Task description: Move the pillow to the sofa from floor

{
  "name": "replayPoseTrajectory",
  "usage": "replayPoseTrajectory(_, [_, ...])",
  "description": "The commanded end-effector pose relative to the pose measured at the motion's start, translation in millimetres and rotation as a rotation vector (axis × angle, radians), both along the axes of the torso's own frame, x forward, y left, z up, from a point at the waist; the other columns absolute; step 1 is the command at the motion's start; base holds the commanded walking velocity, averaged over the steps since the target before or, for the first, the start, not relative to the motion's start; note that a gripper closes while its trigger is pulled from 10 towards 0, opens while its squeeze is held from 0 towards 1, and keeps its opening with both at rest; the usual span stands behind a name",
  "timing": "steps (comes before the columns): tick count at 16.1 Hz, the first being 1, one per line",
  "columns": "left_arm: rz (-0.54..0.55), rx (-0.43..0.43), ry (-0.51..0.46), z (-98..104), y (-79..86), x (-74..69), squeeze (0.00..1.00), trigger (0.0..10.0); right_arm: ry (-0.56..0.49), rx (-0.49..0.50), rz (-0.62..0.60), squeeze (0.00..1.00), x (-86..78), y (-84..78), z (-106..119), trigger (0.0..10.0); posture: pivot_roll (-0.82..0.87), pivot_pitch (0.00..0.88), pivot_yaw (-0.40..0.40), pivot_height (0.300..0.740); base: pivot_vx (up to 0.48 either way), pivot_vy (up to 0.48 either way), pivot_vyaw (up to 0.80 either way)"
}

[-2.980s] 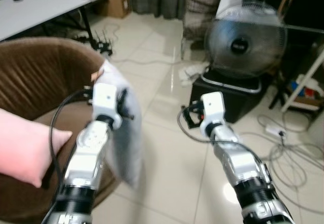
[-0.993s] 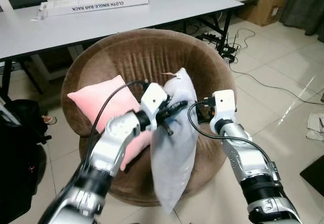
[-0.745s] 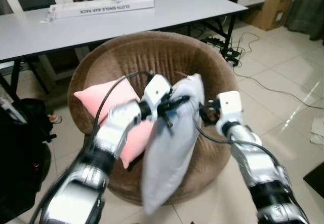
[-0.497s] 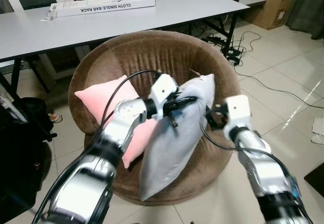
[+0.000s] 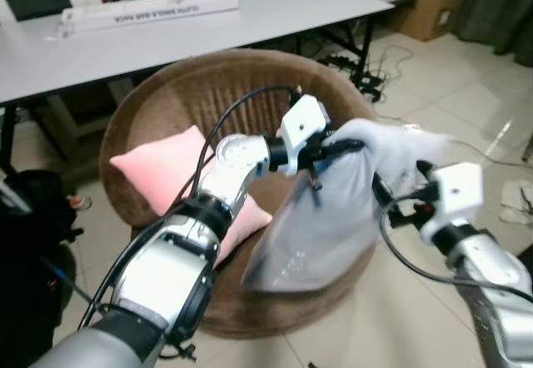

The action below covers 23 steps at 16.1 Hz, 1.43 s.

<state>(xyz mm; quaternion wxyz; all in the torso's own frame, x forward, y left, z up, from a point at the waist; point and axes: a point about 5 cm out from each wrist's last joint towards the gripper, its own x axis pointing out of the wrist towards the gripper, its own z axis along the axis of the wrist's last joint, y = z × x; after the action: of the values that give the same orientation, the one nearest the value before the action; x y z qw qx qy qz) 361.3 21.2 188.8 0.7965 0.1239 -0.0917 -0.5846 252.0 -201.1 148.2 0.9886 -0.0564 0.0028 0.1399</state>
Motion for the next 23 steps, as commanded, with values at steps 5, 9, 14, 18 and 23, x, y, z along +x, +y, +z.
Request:
replayPoseTrajectory(5, [0.381, 0.138, -0.037, -17, 29.7, 20.2, 0.00, 10.0, 0.062, -0.024, 0.098, 0.00, -23.4, 3.8, 8, 10.0, -0.28, 0.000, 0.030, 0.740, 0.000, 0.000, 0.00])
replayPoseTrajectory(9, [0.677, 0.289, -0.022, -50, 66.1, 24.2, 0.00, 10.0, 0.138, -0.066, 0.218, 0.00, -21.7, 21.1, 2, 10.0, -0.27, 0.017, -0.003, 0.740, 0.000, 0.000, 0.00])
replayPoseTrajectory(14, [0.856, 0.378, -0.048, -54, 100.2, 29.6, 0.00, 10.0, 0.312, -0.233, 0.414, 0.00, -0.1, 58.7, -56, 10.0, -0.24, 0.025, -0.021, 0.740, 0.000, 0.000, 0.00])
replayPoseTrajectory(18, [0.873, 0.419, -0.055, -56, 109.3, 29.3, 0.00, 10.0, 0.385, -0.295, 0.470, 0.00, 16.6, 82.2, -84, 10.0, -0.21, 0.030, -0.020, 0.740, 0.000, 0.000, 0.00])
replayPoseTrajectory(23, [0.877, 0.454, -0.034, -58, 120.5, 29.2, 0.00, 10.0, 0.346, -0.327, 0.460, 0.00, 40.8, 112.4, -98, 10.0, -0.19, 0.031, -0.018, 0.740, 0.000, 0.000, 0.00])
